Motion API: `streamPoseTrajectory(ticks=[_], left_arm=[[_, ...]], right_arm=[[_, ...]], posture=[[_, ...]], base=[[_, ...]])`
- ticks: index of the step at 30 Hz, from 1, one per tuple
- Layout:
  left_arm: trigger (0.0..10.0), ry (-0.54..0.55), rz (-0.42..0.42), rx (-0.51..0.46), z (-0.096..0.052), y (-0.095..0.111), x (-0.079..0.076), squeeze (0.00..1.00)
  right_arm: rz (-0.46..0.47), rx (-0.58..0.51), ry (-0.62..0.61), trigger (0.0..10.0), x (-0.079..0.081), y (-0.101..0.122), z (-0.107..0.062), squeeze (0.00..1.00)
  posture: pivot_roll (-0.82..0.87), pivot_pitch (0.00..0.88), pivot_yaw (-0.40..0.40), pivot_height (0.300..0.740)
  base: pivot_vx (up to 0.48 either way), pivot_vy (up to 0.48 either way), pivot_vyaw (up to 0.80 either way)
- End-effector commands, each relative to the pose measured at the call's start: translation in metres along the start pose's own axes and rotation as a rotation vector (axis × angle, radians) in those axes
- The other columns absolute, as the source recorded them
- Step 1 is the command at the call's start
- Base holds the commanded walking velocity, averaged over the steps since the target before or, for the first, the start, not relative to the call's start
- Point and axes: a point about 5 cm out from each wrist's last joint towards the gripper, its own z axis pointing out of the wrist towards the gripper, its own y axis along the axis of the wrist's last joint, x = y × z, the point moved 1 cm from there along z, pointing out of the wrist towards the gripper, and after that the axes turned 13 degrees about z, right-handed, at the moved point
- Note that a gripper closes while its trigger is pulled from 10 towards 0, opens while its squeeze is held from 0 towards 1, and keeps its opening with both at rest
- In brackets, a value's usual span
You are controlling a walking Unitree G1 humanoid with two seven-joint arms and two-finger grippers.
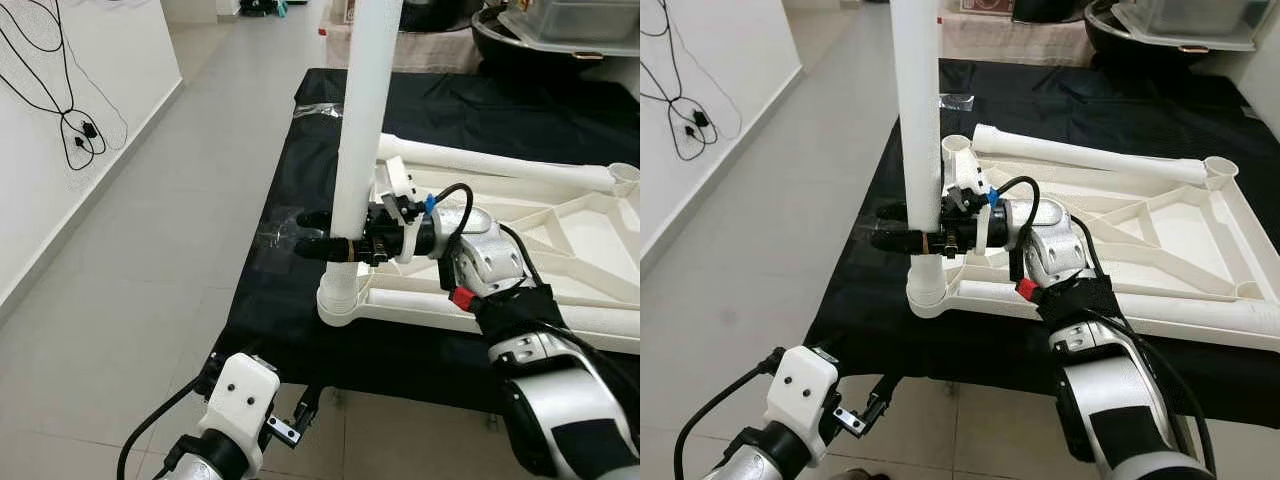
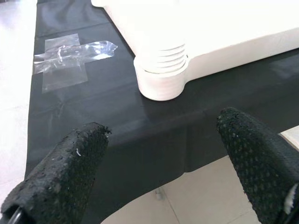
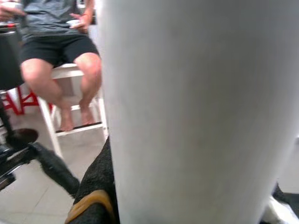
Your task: Building children table
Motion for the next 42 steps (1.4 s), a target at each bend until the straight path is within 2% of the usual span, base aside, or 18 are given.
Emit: streamPoseTrajectory(ticks=[1,7,10,17,19,20,21,24,34,36,37,38,40,41,42], left_arm=[[10.0,-0.013,-0.002,0.021,-0.001,-0.005,-0.003,0.0],[10.0,-0.018,0.0,0.018,0.0,-0.005,-0.002,0.0],[10.0,-0.02,0.001,0.017,0.001,-0.005,-0.001,0.0],[10.0,-0.014,-0.001,0.017,0.001,-0.005,0.0,0.0],[10.0,-0.015,0.0,0.017,0.001,-0.005,0.0,0.0],[10.0,-0.015,0.002,0.016,0.001,-0.005,0.0,0.0],[10.0,-0.015,0.002,0.016,0.001,-0.005,0.0,0.0],[10.0,-0.013,0.005,0.013,0.002,-0.005,0.001,0.0],[10.0,-0.006,0.009,0.008,0.004,-0.004,0.003,0.0],[10.0,-0.002,0.012,0.006,0.004,-0.004,0.005,0.0],[10.0,-0.002,0.012,0.006,0.004,-0.004,0.005,0.0],[10.0,0.002,0.016,0.003,0.005,-0.004,0.006,0.0],[10.0,0.004,0.017,0.002,0.005,-0.004,0.007,0.0],[10.0,0.011,0.02,0.0,0.006,-0.003,0.009,0.0],[10.0,0.011,0.02,0.0,0.006,-0.003,0.009,0.0]], right_arm=[[0.06,0.042,-0.082,10.0,-0.002,-0.021,-0.002,0.0],[0.055,0.015,-0.145,10.0,0.004,-0.024,-0.005,0.0],[0.063,-0.011,-0.226,10.0,0.004,-0.026,-0.006,0.0],[0.066,-0.03,-0.318,10.0,0.007,-0.029,-0.002,0.0],[0.064,-0.03,-0.362,10.0,0.006,-0.03,0.0,0.0],[0.066,-0.033,-0.432,10.0,0.004,-0.031,0.002,0.0],[0.066,-0.033,-0.432,10.0,0.004,-0.031,0.002,0.0],[0.095,-0.054,-0.579,10.0,0.0,-0.032,0.006,0.0],[0.109,-0.066,-0.688,10.0,0.011,-0.04,0.01,0.0],[0.109,-0.058,-0.825,10.0,0.008,-0.045,0.007,0.0],[0.109,-0.058,-0.825,10.0,0.008,-0.045,0.007,0.0],[0.121,-0.059,-0.935,10.0,0.004,-0.046,0.002,0.0],[0.135,-0.057,-0.969,10.0,0.003,-0.046,0.001,0.0],[0.117,-0.052,-1.036,10.0,0.0,-0.044,-0.001,0.0],[0.117,-0.052,-1.036,10.0,0.0,-0.044,-0.001,0.0]], posture=[[0.15,0.148,-0.018,0.74],[0.15,0.155,-0.012,0.74],[0.14,0.156,-0.01,0.74],[0.14,0.157,-0.008,0.74],[0.14,0.158,-0.006,0.74],[0.14,0.16,-0.008,0.74],[0.14,0.16,-0.008,0.74],[0.14,0.16,-0.007,0.74],[0.13,0.164,-0.005,0.74],[0.13,0.166,-0.009,0.74],[0.13,0.166,-0.009,0.74],[0.13,0.167,-0.009,0.74],[0.13,0.167,-0.009,0.74],[0.13,0.168,-0.009,0.74],[0.13,0.168,-0.009,0.74]], base=[[0.0,0.0,0.0],[0.0,0.0,0.0],[0.0,0.0,0.0],[0.0,0.0,0.0],[0.0,0.0,0.0],[0.0,0.0,0.0],[0.0,0.0,0.0],[0.0,0.0,0.0],[0.0,0.0,0.0],[0.0,0.0,0.0],[0.0,0.0,0.0],[0.0,0.0,0.0],[0.0,0.0,0.0],[0.0,0.0,0.0],[0.0,0.0,0.0]])
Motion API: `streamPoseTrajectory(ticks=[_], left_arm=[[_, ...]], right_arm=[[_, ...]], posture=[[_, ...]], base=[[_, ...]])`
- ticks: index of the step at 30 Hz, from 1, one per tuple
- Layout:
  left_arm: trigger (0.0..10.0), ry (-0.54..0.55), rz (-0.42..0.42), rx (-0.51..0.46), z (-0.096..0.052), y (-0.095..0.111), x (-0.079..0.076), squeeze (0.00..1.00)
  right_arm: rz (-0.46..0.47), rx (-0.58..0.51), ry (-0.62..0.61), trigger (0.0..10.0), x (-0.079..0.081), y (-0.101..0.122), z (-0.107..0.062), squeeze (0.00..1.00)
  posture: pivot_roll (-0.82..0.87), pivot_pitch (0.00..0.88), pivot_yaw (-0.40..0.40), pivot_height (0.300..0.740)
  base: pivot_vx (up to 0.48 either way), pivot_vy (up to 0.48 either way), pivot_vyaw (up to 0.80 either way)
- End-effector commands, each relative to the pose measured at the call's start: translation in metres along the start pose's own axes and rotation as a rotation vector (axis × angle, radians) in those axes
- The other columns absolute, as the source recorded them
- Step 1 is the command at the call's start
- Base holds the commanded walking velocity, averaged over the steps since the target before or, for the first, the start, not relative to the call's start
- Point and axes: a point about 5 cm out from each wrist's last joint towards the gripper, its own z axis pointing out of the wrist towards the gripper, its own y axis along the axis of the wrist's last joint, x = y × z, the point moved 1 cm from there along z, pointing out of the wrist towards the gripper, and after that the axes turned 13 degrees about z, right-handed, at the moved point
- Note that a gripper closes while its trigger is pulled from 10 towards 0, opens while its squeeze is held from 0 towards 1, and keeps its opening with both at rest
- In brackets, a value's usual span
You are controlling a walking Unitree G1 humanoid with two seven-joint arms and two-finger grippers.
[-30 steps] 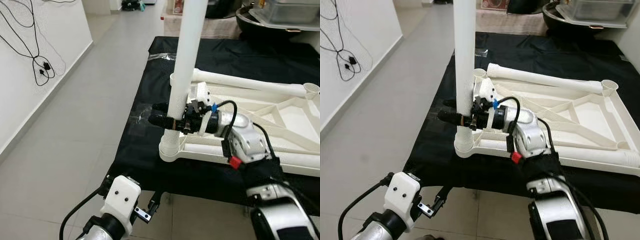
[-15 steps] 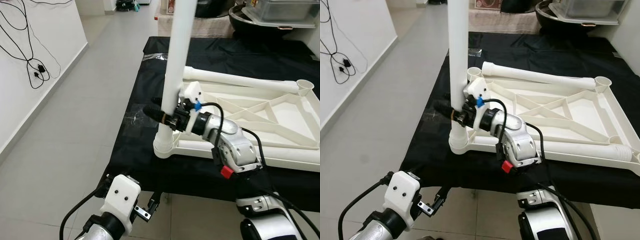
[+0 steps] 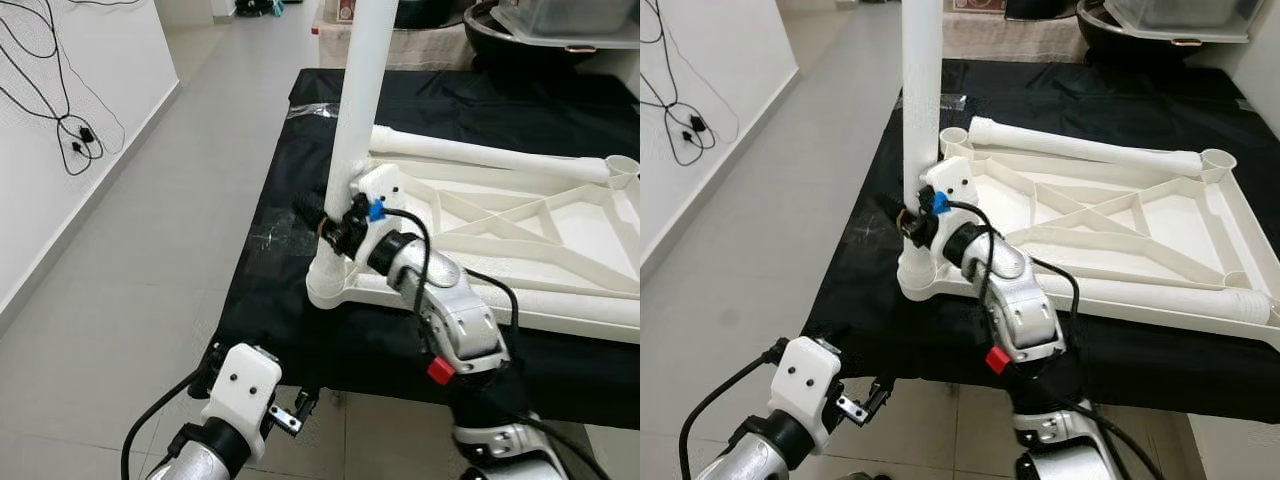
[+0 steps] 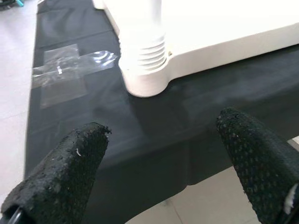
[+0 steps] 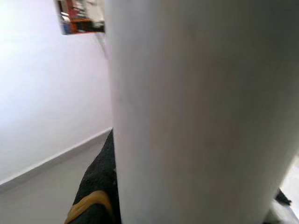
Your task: Building children table
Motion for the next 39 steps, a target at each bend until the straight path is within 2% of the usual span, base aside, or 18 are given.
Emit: streamPoseTrajectory(ticks=[1,6,9,11,12,15,16,18,19,22,27,29,31,34,39], left_arm=[[10.0,-0.003,-0.001,0.012,-0.001,-0.004,0.001,0.0],[10.0,-0.002,0.004,0.01,0.0,-0.004,0.002,0.0],[10.0,-0.001,0.004,0.01,0.0,-0.004,0.002,0.0],[10.0,-0.001,0.005,0.01,0.0,-0.005,0.002,0.0],[10.0,-0.001,0.005,0.01,0.001,-0.005,0.002,0.0],[10.0,-0.002,0.004,0.01,0.001,-0.005,0.002,0.0],[10.0,-0.002,0.005,0.008,0.001,-0.005,0.002,0.0],[10.0,-0.003,0.007,0.008,0.001,-0.005,0.002,0.0],[10.0,-0.004,0.011,0.007,0.002,-0.005,0.002,0.0],[10.0,-0.004,0.013,0.007,0.002,-0.006,0.003,0.0],[10.0,-0.004,0.015,0.006,0.003,-0.006,0.003,0.0],[10.0,-0.004,0.019,0.002,0.004,-0.006,0.004,0.0],[10.0,-0.004,0.019,0.001,0.004,-0.005,0.004,0.0],[10.0,-0.004,0.025,0.0,0.005,-0.006,0.005,0.0],[10.0,-0.005,0.027,-0.002,0.005,-0.007,0.006,0.0]], right_arm=[[-0.029,0.136,-0.242,10.0,-0.032,-0.029,-0.011,0.0],[-0.061,0.138,-0.362,10.0,-0.03,-0.03,-0.014,0.0],[-0.072,0.139,-0.394,10.0,-0.03,-0.031,-0.015,0.0],[-0.067,0.126,-0.512,10.0,-0.035,-0.031,-0.018,0.0],[-0.044,0.121,-0.616,10.0,-0.041,-0.032,-0.021,0.0],[-0.034,0.121,-0.655,10.0,-0.043,-0.032,-0.023,0.0],[-0.019,0.114,-0.714,10.0,-0.046,-0.033,-0.025,0.0],[-0.001,0.107,-0.752,10.0,-0.048,-0.033,-0.026,0.0],[-0.017,0.109,-0.8,10.0,-0.051,-0.032,-0.027,0.0],[0.007,0.039,-0.908,10.0,-0.055,-0.026,-0.031,0.0],[-0.005,-0.005,-0.961,10.0,-0.054,-0.022,-0.034,0.0],[-0.025,-0.05,-1.034,10.0,-0.05,-0.02,-0.039,0.0],[-0.027,-0.053,-1.039,10.0,-0.05,-0.02,-0.039,0.0],[-0.02,-0.021,-1.146,10.0,-0.044,-0.027,-0.045,0.0],[0.029,-0.018,-1.17,10.0,-0.038,-0.03,-0.044,0.0]], posture=[[0.12,0.167,-0.009,0.74],[0.12,0.164,-0.007,0.74],[0.12,0.164,-0.007,0.74],[0.12,0.157,-0.008,0.74],[0.12,0.156,-0.006,0.74],[0.12,0.155,-0.006,0.74],[0.12,0.154,-0.01,0.74],[0.13,0.153,-0.011,0.74],[0.13,0.153,-0.009,0.74],[0.12,0.151,-0.011,0.74],[0.13,0.148,-0.009,0.74],[0.13,0.145,-0.013,0.74],[0.13,0.145,-0.013,0.74],[0.13,0.142,-0.011,0.74],[0.12,0.143,-0.012,0.74]], base=[[0.0,0.0,0.0],[0.0,0.0,0.0],[0.0,0.0,0.0],[0.0,0.0,0.0],[0.0,0.0,0.0],[0.0,0.0,0.0],[0.0,0.0,0.0],[0.0,0.0,0.0],[0.0,0.0,0.0],[0.0,0.0,0.0],[0.0,0.0,0.0],[0.0,0.0,0.0],[0.0,0.0,0.0],[0.0,0.0,0.0],[0.0,0.0,0.0]])
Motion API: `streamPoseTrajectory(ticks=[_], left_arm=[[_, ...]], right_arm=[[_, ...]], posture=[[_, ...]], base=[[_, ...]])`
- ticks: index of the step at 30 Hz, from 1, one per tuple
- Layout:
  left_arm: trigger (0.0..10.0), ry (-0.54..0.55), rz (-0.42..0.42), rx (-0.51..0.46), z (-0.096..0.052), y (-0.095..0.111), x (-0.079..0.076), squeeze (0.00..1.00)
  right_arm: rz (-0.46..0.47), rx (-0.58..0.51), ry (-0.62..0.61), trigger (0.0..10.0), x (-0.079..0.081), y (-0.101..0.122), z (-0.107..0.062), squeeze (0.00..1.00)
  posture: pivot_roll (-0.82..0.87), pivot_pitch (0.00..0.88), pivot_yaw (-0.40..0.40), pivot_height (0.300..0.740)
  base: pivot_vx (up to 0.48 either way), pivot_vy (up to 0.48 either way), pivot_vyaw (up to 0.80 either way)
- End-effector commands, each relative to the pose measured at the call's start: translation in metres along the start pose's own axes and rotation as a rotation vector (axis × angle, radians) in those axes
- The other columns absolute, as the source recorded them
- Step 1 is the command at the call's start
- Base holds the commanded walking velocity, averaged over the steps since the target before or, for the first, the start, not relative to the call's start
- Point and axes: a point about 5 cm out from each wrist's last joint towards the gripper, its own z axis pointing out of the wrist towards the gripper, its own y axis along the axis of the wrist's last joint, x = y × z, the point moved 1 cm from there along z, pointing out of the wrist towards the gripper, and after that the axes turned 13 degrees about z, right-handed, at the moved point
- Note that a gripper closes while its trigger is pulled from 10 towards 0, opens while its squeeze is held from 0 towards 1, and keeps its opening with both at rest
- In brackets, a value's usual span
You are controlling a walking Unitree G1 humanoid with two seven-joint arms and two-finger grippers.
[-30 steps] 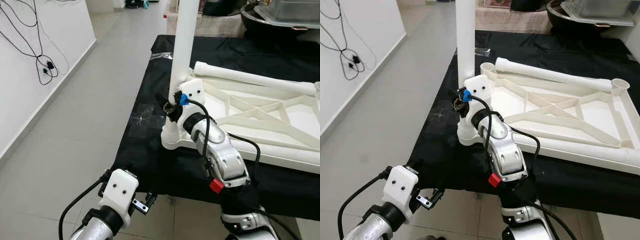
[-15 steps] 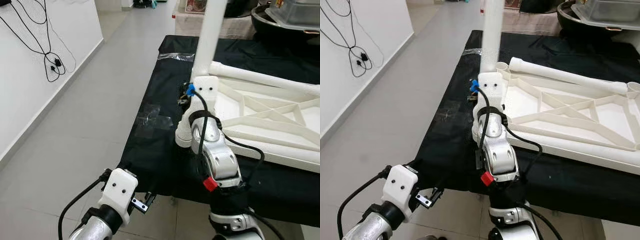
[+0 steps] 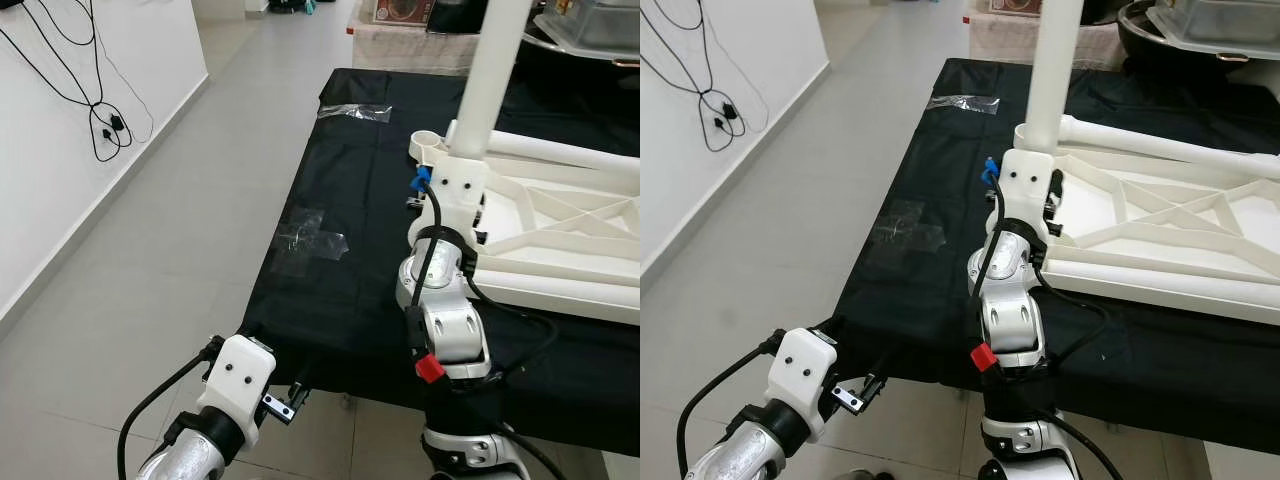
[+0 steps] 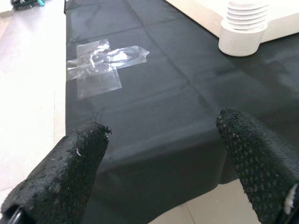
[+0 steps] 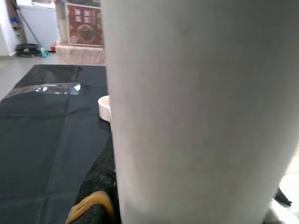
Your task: Building children table
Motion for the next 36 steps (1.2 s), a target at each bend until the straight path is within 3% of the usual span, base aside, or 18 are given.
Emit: streamPoseTrajectory(ticks=[1,7,10,11,12,13,14,16,19,20,21,24,25,29,30,31,32,36], left_arm=[[10.0,-0.013,0.006,0.01,-0.001,-0.004,0.0,0.0],[10.0,-0.017,0.01,0.007,0.001,-0.004,-0.001,0.0],[10.0,-0.018,0.013,0.004,0.001,-0.004,-0.001,0.0],[10.0,-0.018,0.013,0.002,0.002,-0.004,-0.001,0.0],[10.0,-0.018,0.013,0.002,0.002,-0.004,-0.001,0.0],[10.0,-0.018,0.014,0.0,0.002,-0.003,-0.001,0.0],[10.0,-0.018,0.014,0.0,0.002,-0.003,-0.001,0.0],[10.0,-0.017,0.014,-0.004,0.004,-0.003,0.0,0.0],[10.0,-0.016,0.016,-0.007,0.004,-0.003,0.001,0.0],[10.0,-0.013,0.016,-0.011,0.006,-0.002,0.002,0.0],[10.0,-0.013,0.016,-0.011,0.006,-0.002,0.002,0.0],[10.0,-0.001,0.014,-0.018,0.01,0.0,0.006,0.0],[10.0,-0.001,0.014,-0.018,0.01,0.0,0.006,0.0],[10.0,0.023,0.048,-0.026,0.017,0.004,0.014,0.0],[10.0,0.034,0.054,-0.032,0.02,0.005,0.019,0.29],[10.0,0.034,0.054,-0.032,0.02,0.005,0.019,0.29],[10.0,0.051,0.06,-0.038,0.024,0.008,0.026,1.0],[10.0,0.08,0.082,-0.037,0.032,0.013,0.038,1.0]], right_arm=[[0.011,0.209,-0.101,10.0,-0.005,-0.039,-0.015,0.0],[0.096,0.312,-0.178,10.0,-0.003,-0.045,-0.02,0.0],[0.169,0.349,-0.113,10.0,0.007,-0.044,-0.021,0.0],[0.258,0.331,0.011,10.0,0.021,-0.035,-0.021,0.0],[0.258,0.331,0.011,10.0,0.021,-0.035,-0.021,0.0],[0.343,0.275,0.161,10.0,0.035,-0.019,-0.022,0.0],[0.343,0.275,0.161,10.0,0.035,-0.019,-0.022,0.0],[0.434,0.18,0.336,10.0,0.048,0.008,-0.023,0.0],[0.441,0.153,0.37,10.0,0.05,0.016,-0.022,0.0],[0.492,0.081,0.478,10.0,0.053,0.038,-0.019,0.0],[0.492,0.081,0.478,10.0,0.053,0.038,-0.019,0.0],[0.583,0.029,0.674,10.0,0.06,0.061,-0.022,0.0],[0.583,0.029,0.674,10.0,0.06,0.061,-0.022,0.0],[0.634,0.036,0.883,10.0,0.061,0.067,-0.023,0.0],[0.633,0.044,0.929,10.0,0.059,0.064,-0.022,0.0],[0.633,0.044,0.929,10.0,0.059,0.064,-0.022,0.0],[0.634,0.061,0.989,10.0,0.057,0.06,-0.022,0.0],[0.638,0.097,1.089,10.0,0.054,0.054,-0.026,0.0]], posture=[[0.12,0.144,-0.008,0.74],[0.12,0.145,-0.013,0.74],[0.12,0.145,-0.01,0.74],[0.12,0.144,-0.008,0.74],[0.12,0.144,-0.008,0.74],[0.12,0.143,-0.01,0.74],[0.12,0.143,-0.01,0.74],[0.12,0.14,-0.005,0.74],[0.12,0.141,-0.006,0.74],[0.12,0.14,-0.005,0.74],[0.12,0.14,-0.005,0.74],[0.12,0.138,-0.004,0.74],[0.12,0.138,-0.004,0.74],[0.11,0.135,0.001,0.74],[0.12,0.133,-0.001,0.74],[0.12,0.133,-0.001,0.74],[0.12,0.133,-0.001,0.74],[0.12,0.134,0.0,0.74]], base=[[0.0,0.0,0.0],[0.0,0.0,0.0],[0.0,0.0,0.0],[0.0,0.0,0.0],[0.0,0.0,0.0],[0.0,0.0,0.0],[0.0,0.0,0.0],[0.0,0.0,0.0],[0.0,0.0,0.0],[0.0,0.0,0.0],[0.0,0.0,0.0],[0.0,0.0,0.0],[0.0,0.0,0.0],[0.0,0.0,0.0],[0.0,0.0,0.0],[0.0,0.0,0.0],[0.0,0.0,0.0],[0.0,0.0,0.0]])
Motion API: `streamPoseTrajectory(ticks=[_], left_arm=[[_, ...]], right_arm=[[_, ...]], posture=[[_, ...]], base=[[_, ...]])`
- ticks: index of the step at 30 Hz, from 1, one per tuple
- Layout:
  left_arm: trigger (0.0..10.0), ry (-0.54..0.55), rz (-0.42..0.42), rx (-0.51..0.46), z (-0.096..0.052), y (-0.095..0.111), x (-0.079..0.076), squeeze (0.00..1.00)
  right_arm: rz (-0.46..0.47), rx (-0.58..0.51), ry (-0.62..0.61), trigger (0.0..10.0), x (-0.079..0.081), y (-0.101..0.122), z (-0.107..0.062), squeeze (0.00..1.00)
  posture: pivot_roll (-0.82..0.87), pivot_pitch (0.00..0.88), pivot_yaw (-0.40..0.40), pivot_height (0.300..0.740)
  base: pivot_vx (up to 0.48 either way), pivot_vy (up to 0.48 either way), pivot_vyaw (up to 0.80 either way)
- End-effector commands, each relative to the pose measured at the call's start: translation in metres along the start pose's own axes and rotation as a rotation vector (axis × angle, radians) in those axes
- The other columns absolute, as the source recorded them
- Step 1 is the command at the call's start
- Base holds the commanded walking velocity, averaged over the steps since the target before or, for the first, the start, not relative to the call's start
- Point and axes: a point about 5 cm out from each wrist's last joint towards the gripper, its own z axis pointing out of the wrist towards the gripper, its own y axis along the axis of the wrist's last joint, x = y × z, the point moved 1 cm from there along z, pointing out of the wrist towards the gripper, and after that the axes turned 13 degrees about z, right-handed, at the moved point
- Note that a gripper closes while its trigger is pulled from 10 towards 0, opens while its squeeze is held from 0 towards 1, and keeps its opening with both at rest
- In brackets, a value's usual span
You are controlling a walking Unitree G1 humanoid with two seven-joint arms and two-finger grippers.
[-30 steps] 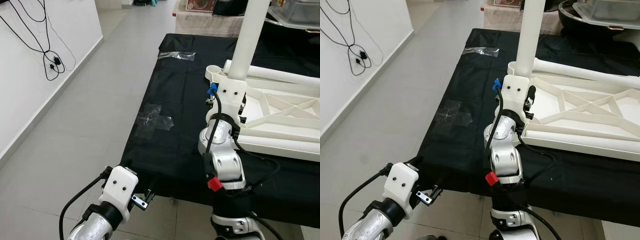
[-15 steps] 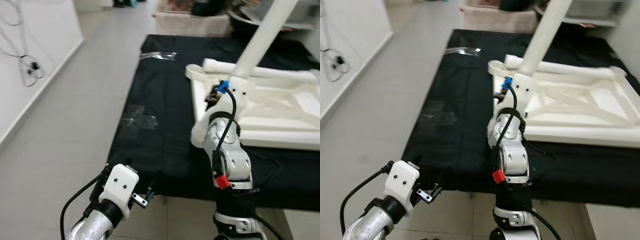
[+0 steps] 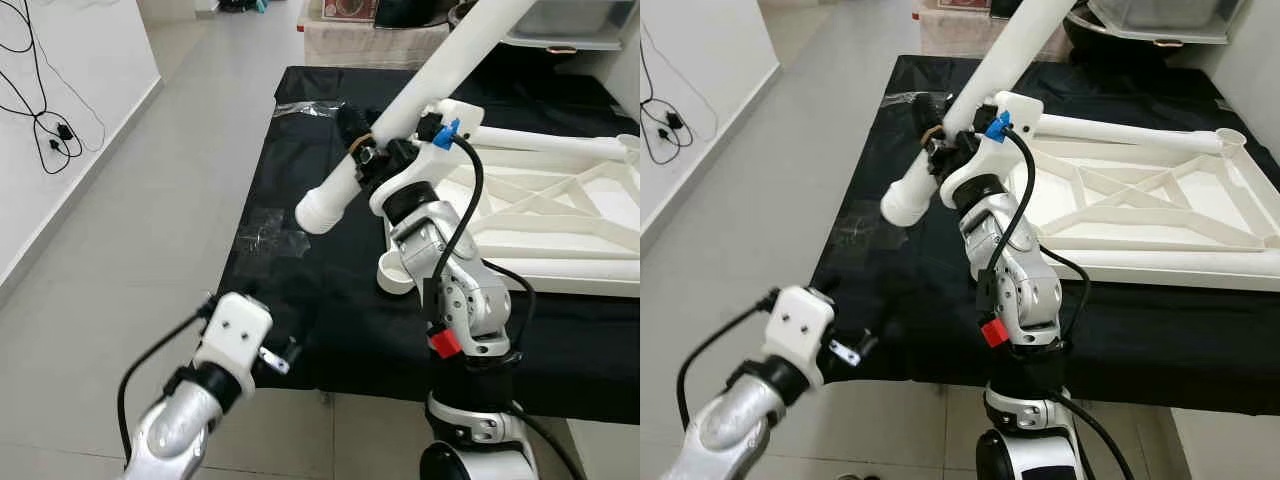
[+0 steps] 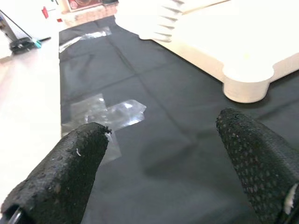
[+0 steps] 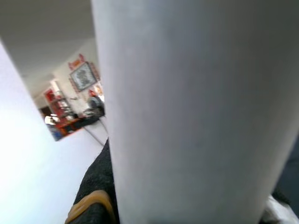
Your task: Building children table
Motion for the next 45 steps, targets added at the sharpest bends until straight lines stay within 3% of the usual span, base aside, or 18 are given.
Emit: streamPoseTrajectory(ticks=[1,2,3,10,14,18,19,20,23,27,40,45], left_arm=[[10.0,0.007,0.009,0.044,0.006,-0.006,0.007,1.0],[10.0,0.007,0.009,0.044,0.006,-0.006,0.007,1.0],[10.0,-0.005,0.026,0.048,0.017,-0.006,0.014,0.0],[10.0,-0.038,0.015,0.039,0.034,-0.009,0.023,0.0],[10.0,-0.131,0.016,0.018,0.044,-0.01,0.018,0.0],[10.0,-0.146,0.013,0.01,0.046,-0.009,0.016,0.0],[10.0,-0.236,-0.006,-0.006,0.049,-0.005,0.003,0.0],[10.0,-0.236,-0.006,-0.006,0.049,-0.005,0.003,0.0],[10.0,-0.386,-0.015,-0.024,0.046,-0.001,-0.021,0.0],[10.0,-0.385,0.01,-0.028,0.046,-0.002,-0.024,0.0],[10.0,-0.355,0.103,-0.046,0.051,0.004,-0.015,0.0],[10.0,-0.396,0.077,-0.053,0.048,0.005,-0.022,0.0]], right_arm=[[0.041,0.051,0.08,10.0,0.005,-0.008,-0.005,0.0],[0.041,0.051,0.08,10.0,0.005,-0.008,-0.005,0.0],[0.06,0.079,0.133,10.0,0.009,-0.012,-0.008,0.0],[0.112,0.136,0.22,10.0,0.02,-0.022,-0.015,0.0],[0.138,0.167,0.263,10.0,0.026,-0.028,-0.02,0.0],[0.141,0.177,0.277,10.0,0.028,-0.03,-0.021,0.0],[0.149,0.187,0.285,10.0,0.03,-0.033,-0.023,0.0],[0.149,0.187,0.285,10.0,0.03,-0.033,-0.023,0.0],[0.154,0.192,0.284,10.0,0.032,-0.035,-0.024,0.0],[0.154,0.192,0.286,10.0,0.033,-0.036,-0.024,0.0],[0.089,0.247,0.276,10.0,0.029,-0.048,-0.029,0.0],[0.051,0.228,0.215,10.0,0.019,-0.049,-0.027,0.0]], posture=[[0.12,0.131,-0.003,0.74],[0.12,0.131,-0.003,0.74],[0.11,0.128,-0.003,0.74],[0.11,0.123,-0.001,0.74],[0.1,0.112,0.01,0.74],[0.1,0.112,0.01,0.74],[0.1,0.106,0.012,0.74],[0.1,0.106,0.012,0.74],[0.1,0.103,0.015,0.74],[0.1,0.103,0.015,0.74],[0.1,0.093,0.009,0.74],[0.1,0.096,0.006,0.74]], base=[[0.0,0.0,0.0],[0.0,0.0,0.0],[0.0,0.0,0.0],[0.0,0.0,0.0],[0.0,0.0,0.0],[0.0,0.0,0.0],[0.0,0.0,0.0],[0.0,0.0,0.0],[0.0,0.0,0.0],[0.0,0.0,0.0],[0.0,0.0,0.0],[0.0,0.0,0.0]])
